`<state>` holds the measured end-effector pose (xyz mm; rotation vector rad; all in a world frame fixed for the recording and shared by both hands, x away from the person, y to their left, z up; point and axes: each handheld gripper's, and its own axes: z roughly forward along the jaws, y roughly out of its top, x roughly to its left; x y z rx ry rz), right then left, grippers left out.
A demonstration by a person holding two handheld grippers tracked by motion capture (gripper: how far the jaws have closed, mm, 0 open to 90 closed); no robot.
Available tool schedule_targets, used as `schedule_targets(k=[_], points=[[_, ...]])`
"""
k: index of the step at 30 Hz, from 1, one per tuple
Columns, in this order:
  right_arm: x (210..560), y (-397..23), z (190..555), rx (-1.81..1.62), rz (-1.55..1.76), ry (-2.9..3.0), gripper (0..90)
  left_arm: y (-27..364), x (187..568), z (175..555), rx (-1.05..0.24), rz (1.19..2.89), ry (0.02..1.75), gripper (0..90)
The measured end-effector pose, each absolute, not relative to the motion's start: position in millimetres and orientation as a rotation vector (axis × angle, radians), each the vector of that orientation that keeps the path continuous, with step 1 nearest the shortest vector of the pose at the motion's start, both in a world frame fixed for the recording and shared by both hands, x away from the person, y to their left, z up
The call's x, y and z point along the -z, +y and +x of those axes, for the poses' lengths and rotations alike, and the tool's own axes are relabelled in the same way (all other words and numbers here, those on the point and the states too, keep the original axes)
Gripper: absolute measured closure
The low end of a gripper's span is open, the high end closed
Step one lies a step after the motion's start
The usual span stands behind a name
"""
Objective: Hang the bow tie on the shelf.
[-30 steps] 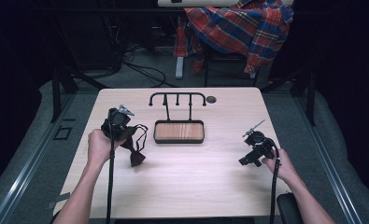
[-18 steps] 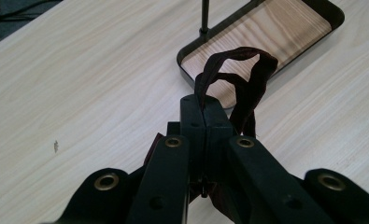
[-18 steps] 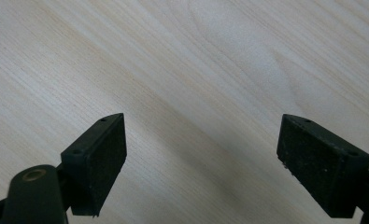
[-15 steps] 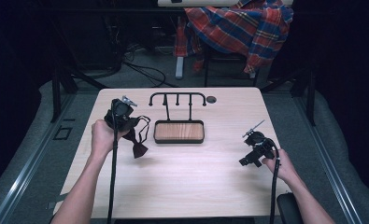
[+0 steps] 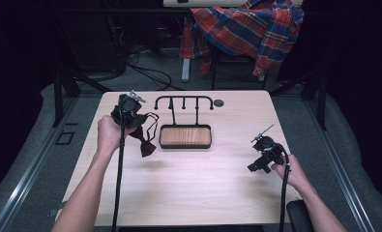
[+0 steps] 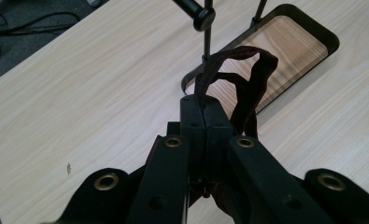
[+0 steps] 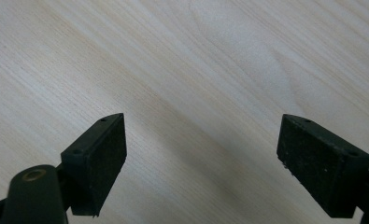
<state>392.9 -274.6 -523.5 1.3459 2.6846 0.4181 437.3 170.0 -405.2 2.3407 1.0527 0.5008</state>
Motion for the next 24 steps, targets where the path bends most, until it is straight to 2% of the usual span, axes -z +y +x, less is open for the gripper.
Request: schedule_targets(k=[24], points=[[523.3, -274.7, 393.2, -0.413, 1.332, 2.696, 15.7, 155.9, 376.2, 456.9, -0.52, 2.314, 1.005, 89.5]])
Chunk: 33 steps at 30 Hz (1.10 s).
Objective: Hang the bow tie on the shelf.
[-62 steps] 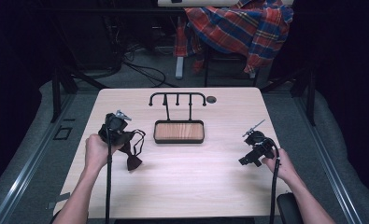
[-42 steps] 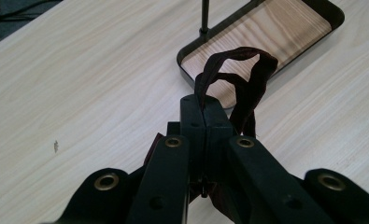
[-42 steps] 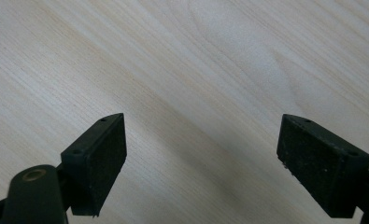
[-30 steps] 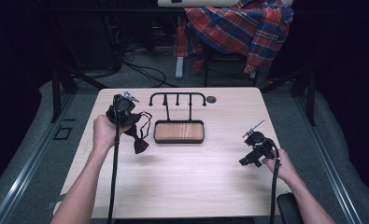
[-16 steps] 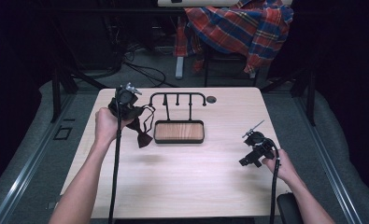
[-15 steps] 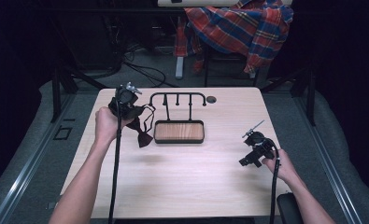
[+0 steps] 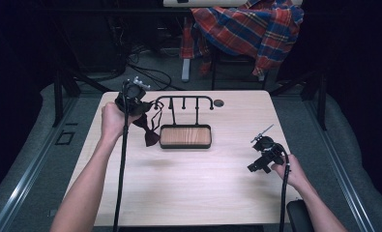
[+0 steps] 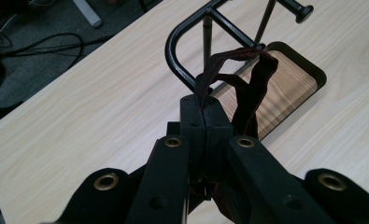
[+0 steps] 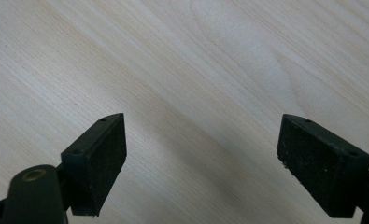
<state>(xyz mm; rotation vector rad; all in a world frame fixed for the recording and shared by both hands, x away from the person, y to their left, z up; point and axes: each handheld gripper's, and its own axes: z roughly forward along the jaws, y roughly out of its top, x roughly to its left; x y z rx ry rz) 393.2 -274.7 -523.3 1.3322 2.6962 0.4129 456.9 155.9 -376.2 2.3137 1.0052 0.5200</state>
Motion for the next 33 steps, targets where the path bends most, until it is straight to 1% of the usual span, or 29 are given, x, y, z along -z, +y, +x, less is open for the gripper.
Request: schedule_targets(k=[13, 22, 33], points=[[523.5, -275.0, 393.2, -0.414, 1.335, 2.698, 15.7, 154.4, 386.7, 479.4, -0.505, 2.326, 1.065, 89.3], [522.5, -274.6, 393.1, -0.396, 1.328, 2.707, 15.7, 155.3, 392.7, 485.0, -0.51, 2.314, 1.091, 89.3], [524.3, -273.9, 393.0, -0.404, 1.336, 2.698, 15.7, 156.3, 409.1, 490.6, -0.506, 2.301, 1.124, 89.3]])
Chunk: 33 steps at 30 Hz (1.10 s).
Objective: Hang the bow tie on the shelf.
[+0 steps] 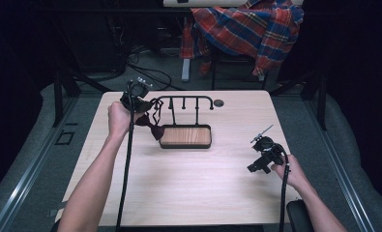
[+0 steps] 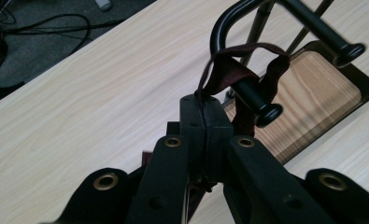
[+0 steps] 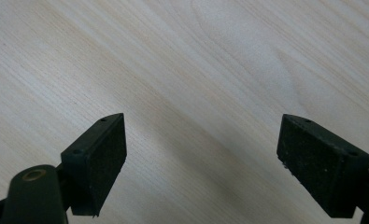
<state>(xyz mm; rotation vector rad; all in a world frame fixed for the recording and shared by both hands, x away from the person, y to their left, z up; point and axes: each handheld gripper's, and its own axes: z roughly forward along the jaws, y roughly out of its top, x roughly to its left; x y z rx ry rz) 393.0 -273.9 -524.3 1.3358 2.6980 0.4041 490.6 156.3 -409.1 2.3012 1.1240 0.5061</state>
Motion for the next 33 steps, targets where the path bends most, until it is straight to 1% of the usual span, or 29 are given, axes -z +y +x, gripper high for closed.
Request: schedule_targets(k=[6, 12, 19, 21, 25, 31, 33], points=[[524.5, -273.9, 393.0, -0.403, 1.333, 2.698, 15.7, 158.4, 422.5, 489.0, -0.51, 2.283, 1.129, 89.1], [524.8, -273.5, 392.7, -0.399, 1.333, 2.699, 15.7, 160.2, 427.6, 487.6, -0.507, 2.265, 1.131, 89.0], [525.2, -272.8, 392.6, -0.394, 1.331, 2.702, 15.7, 162.0, 433.1, 485.6, -0.507, 2.288, 1.131, 88.5], [525.9, -272.5, 392.1, -0.405, 1.341, 2.693, 15.7, 163.7, 435.5, 486.4, -0.481, 2.287, 1.138, 88.2], [525.7, -273.1, 392.7, -0.4, 1.339, 2.7, 15.7, 163.8, 442.2, 487.9, -0.471, 2.324, 1.149, 84.8], [525.8, -273.2, 392.6, -0.401, 1.34, 2.697, 15.7, 165.4, 446.0, 487.4, -0.462, 2.32, 1.157, 80.5], [525.7, -273.0, 392.5, -0.407, 1.343, 2.701, 15.7, 166.7, 445.7, 486.6, -0.462, 2.32, 1.167, 75.7]])
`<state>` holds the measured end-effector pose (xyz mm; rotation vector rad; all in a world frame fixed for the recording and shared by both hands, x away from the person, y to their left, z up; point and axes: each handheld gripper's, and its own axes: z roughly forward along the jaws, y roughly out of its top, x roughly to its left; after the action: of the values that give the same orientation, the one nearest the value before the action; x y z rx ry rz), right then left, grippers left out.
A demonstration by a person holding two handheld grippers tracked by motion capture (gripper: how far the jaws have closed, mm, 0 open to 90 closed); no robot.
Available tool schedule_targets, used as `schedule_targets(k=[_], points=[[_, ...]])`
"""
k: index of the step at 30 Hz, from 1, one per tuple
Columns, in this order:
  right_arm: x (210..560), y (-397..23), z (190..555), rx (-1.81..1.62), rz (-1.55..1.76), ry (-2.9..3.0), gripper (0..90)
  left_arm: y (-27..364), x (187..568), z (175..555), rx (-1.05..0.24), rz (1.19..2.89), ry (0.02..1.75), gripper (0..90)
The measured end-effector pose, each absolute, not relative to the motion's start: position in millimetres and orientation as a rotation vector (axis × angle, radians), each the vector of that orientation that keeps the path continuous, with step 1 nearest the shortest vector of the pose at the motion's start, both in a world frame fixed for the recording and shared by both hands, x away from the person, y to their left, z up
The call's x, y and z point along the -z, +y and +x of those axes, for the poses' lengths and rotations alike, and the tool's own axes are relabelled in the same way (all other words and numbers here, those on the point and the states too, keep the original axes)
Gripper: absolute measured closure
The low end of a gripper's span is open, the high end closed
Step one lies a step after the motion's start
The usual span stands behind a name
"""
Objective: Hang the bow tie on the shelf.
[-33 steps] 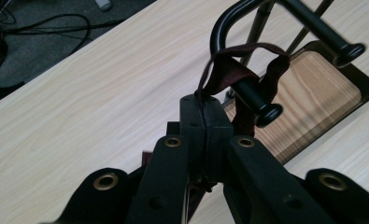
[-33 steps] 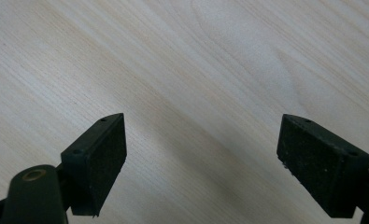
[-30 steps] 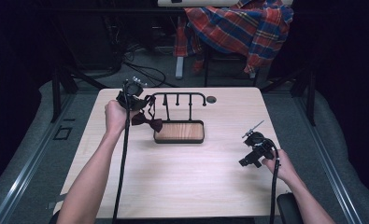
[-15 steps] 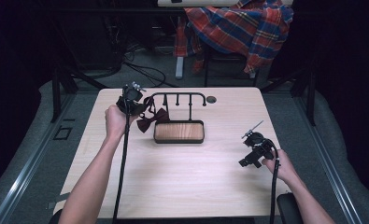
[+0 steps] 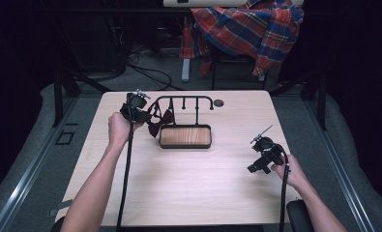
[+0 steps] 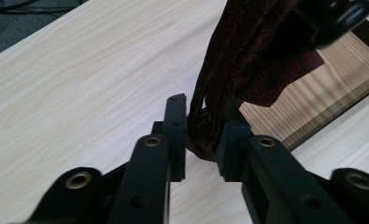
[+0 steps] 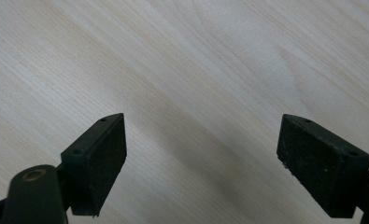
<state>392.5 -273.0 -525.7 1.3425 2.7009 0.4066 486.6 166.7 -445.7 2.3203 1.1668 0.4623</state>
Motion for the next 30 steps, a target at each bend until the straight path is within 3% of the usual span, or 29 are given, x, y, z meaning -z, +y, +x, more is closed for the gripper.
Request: schedule_targets(k=[5, 6, 8, 16, 22, 30], points=[[525.5, -273.0, 392.6, -0.399, 1.338, 2.701, 15.7, 169.6, 446.0, 485.6, -0.471, 2.325, 1.177, 58.2], [526.6, -272.5, 391.8, -0.419, 1.351, 2.687, 15.7, 170.2, 446.2, 485.0, -0.481, 2.323, 1.181, 58.2], [526.8, -272.5, 392.0, -0.419, 1.352, 2.687, 15.7, 173.2, 446.2, 483.8, -0.489, 2.308, 1.195, 46.0], [527.2, -272.4, 391.8, -0.429, 1.361, 2.687, 15.7, 178.5, 443.9, 479.5, -0.479, 2.287, 1.182, 26.0], [524.8, -273.1, 392.6, -0.401, 1.339, 2.709, 15.7, 184.0, 434.6, 471.2, -0.479, 2.268, 1.166, 16.1], [525.0, -272.8, 392.4, -0.404, 1.336, 2.706, 15.7, 190.4, 424.8, 455.2, -0.493, 2.255, 1.147, 13.0]])
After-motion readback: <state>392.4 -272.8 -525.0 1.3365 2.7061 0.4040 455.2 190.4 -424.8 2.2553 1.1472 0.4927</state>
